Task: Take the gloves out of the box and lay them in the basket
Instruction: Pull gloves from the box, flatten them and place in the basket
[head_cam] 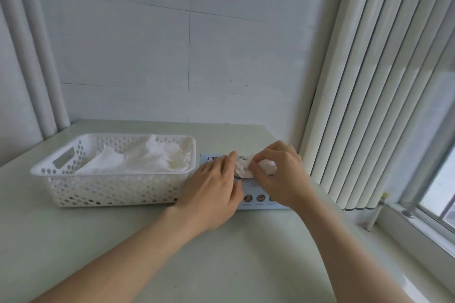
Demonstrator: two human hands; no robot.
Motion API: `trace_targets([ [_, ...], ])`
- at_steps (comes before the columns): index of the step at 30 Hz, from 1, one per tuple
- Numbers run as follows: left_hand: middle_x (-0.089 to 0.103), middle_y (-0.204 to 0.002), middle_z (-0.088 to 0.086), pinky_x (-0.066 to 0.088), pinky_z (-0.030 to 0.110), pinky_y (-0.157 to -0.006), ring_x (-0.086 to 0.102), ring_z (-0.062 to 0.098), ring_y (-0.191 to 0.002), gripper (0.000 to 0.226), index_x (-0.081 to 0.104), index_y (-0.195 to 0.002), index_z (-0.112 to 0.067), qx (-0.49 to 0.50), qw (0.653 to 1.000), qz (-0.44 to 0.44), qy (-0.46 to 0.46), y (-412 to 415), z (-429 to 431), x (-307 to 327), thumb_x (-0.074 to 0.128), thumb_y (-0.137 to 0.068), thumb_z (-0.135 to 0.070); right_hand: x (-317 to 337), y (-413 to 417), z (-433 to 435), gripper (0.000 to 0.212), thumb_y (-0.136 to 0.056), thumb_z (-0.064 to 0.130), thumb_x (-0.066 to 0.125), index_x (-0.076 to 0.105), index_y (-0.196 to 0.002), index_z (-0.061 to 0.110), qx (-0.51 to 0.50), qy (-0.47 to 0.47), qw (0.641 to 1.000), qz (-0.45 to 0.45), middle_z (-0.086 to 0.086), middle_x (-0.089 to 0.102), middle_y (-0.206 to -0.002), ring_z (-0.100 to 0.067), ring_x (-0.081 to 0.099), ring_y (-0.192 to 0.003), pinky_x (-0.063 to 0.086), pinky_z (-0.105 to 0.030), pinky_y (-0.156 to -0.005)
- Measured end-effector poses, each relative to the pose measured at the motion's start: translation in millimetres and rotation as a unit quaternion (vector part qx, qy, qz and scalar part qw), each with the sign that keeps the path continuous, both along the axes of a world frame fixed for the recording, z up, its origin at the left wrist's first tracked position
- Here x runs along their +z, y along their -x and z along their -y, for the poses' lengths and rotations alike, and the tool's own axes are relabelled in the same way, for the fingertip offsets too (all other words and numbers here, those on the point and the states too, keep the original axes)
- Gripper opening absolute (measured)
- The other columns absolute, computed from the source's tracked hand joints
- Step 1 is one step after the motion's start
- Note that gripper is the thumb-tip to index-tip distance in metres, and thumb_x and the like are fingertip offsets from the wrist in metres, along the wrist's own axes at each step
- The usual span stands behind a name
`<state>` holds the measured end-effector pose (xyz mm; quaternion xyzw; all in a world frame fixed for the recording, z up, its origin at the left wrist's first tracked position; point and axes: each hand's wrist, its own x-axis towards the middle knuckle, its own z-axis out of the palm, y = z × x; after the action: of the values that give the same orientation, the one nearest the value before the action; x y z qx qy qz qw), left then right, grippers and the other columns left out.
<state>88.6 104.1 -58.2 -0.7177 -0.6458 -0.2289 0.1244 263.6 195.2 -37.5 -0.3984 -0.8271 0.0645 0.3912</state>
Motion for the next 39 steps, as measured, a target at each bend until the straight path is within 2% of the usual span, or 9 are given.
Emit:
trace_targets([
  [5,0.062,-0.134,0.002,0.046,0.034,-0.102,0.06,0.023,-0.118,0.061,0.021,-0.162,-0.018,-0.021,0.999,-0.014,-0.039,2,1,-6,0.035,-0.105,-0.036,1,6,-2,0.012,-0.098,0.027,0.072,0.083,-0.093,0.024,-0.019,0.017,0.992,-0.12,0.013,0.074,-0.09,-0.005,0.067,-0.091,0.054,-0.033,-0.086],
  [9,0.062,-0.119,-0.004,0.047,0.03,-0.09,0.061,0.02,-0.103,0.06,0.022,-0.159,-0.024,-0.034,0.998,-0.002,-0.05,2,2,-7,0.042,-0.103,-0.033,7,6,4,0.016,-0.099,0.029,0.069,0.08,-0.088,0.029,-0.033,0.087,0.971,-0.22,0.02,0.076,-0.081,0.003,0.069,-0.087,0.055,-0.027,-0.079],
  [15,0.06,-0.133,-0.003,0.049,0.034,-0.099,0.062,0.021,-0.113,0.042,0.046,-0.145,-0.029,-0.017,0.997,-0.037,-0.059,3,-1,-14,0.034,-0.104,-0.034,17,5,10,0.018,-0.097,0.031,0.069,0.08,-0.085,0.023,0.01,0.17,0.912,-0.373,0.006,0.077,-0.079,-0.017,0.071,-0.078,0.054,-0.037,-0.069],
  [18,0.059,-0.141,0.001,0.05,0.037,-0.102,0.063,0.023,-0.119,0.045,0.058,-0.138,-0.023,-0.009,0.997,-0.051,-0.056,5,-3,-16,0.031,-0.105,-0.037,23,5,15,0.019,-0.102,0.029,0.066,0.078,-0.088,0.022,0.017,0.13,0.903,-0.408,0.005,0.075,-0.081,-0.012,0.068,-0.079,0.054,-0.035,-0.074],
  [23,0.057,-0.144,-0.003,0.047,0.037,-0.107,0.06,0.022,-0.124,0.054,0.061,-0.135,-0.023,-0.004,0.997,-0.071,-0.039,5,-5,-14,0.021,-0.107,-0.046,27,7,17,0.02,-0.111,0.032,0.051,0.062,-0.099,0.019,-0.032,0.025,0.901,-0.433,0.001,0.065,-0.084,-0.021,0.061,-0.078,0.053,-0.042,-0.075],
  [28,0.052,-0.148,-0.005,0.045,0.037,-0.109,0.058,0.023,-0.127,0.061,0.059,-0.139,-0.024,-0.004,0.997,-0.077,-0.005,4,-4,-9,0.013,-0.108,-0.049,39,6,28,0.016,-0.115,0.032,0.039,0.049,-0.106,0.022,-0.058,-0.054,0.881,-0.467,0.016,0.042,-0.068,-0.007,0.038,-0.059,0.036,-0.028,-0.058],
  [32,0.043,-0.154,-0.009,0.034,0.032,-0.114,0.049,0.02,-0.136,0.056,0.051,-0.147,-0.026,-0.008,0.998,-0.059,0.028,1,-2,-1,0.019,-0.109,-0.05,55,3,45,0.012,-0.116,0.024,0.034,0.043,-0.109,0.021,-0.059,-0.093,0.852,-0.512,0.025,0.046,-0.065,0.001,0.042,-0.058,0.037,-0.016,-0.058],
  [36,0.045,-0.143,-0.015,0.035,0.023,-0.095,0.053,0.015,-0.125,0.041,0.05,-0.143,-0.028,-0.038,0.999,0.006,0.022,4,-1,4,0.037,-0.11,-0.047,59,4,49,0.019,-0.113,0.03,0.048,0.055,-0.099,0.019,0.02,-0.042,0.867,-0.495,0.011,0.04,-0.057,-0.011,0.035,-0.05,0.032,-0.029,-0.047],
  [39,0.05,-0.119,-0.014,0.042,0.023,-0.072,0.058,0.009,-0.097,0.021,0.046,-0.12,-0.028,-0.048,0.99,0.129,0.028,5,0,12,0.054,-0.101,-0.036,55,8,49,0.024,-0.104,0.033,0.067,0.071,-0.09,0.015,0.105,0.099,0.89,-0.433,-0.029,0.058,-0.066,-0.022,0.046,-0.056,0.04,-0.038,-0.051],
])
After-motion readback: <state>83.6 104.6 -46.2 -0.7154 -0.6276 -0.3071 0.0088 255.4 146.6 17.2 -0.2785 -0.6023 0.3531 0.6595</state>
